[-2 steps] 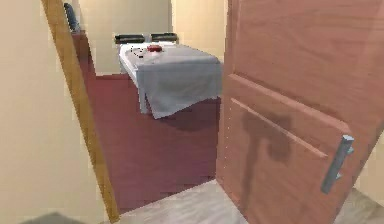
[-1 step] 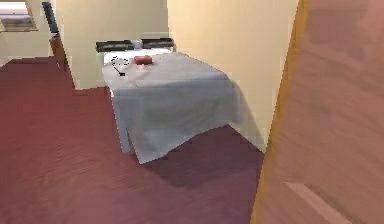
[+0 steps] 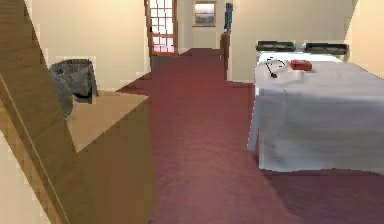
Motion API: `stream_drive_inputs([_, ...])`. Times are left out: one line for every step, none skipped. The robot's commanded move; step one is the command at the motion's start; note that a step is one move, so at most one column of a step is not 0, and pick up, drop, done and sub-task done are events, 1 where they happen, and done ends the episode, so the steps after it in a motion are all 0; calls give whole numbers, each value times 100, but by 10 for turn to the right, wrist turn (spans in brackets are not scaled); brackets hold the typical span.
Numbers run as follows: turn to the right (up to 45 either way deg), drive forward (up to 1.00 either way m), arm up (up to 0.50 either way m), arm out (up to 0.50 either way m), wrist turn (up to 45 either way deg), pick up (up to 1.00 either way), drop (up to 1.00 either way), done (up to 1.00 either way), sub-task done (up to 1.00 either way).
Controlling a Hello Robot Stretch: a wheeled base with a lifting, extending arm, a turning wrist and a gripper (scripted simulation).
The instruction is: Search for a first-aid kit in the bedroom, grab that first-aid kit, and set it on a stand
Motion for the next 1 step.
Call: stream_drive_inputs([0, 65, 0, 0, 0, 0, 0, 0, 0])
